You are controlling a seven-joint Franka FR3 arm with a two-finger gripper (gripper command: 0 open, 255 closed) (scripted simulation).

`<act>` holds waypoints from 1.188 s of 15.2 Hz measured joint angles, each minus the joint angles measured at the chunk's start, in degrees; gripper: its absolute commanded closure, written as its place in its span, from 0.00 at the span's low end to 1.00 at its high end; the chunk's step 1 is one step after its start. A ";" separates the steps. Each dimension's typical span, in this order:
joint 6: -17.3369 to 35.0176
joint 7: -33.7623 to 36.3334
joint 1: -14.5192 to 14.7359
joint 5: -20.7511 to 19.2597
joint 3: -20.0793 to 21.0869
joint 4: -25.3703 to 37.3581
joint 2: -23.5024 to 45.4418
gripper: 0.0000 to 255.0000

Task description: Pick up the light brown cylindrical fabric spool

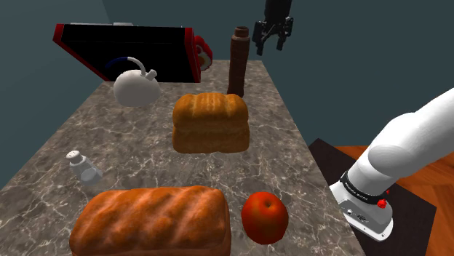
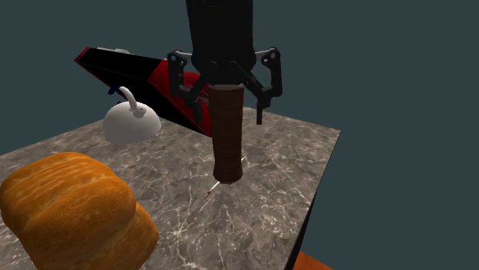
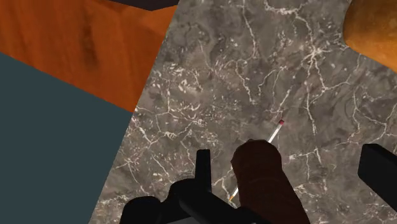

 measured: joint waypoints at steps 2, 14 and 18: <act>-1.18 2.79 -0.39 0.04 0.44 5.44 3.88 0.00; -9.68 15.70 -0.87 -1.31 1.07 38.29 26.25 0.00; -6.46 15.71 -1.05 -1.06 0.98 33.88 25.01 0.00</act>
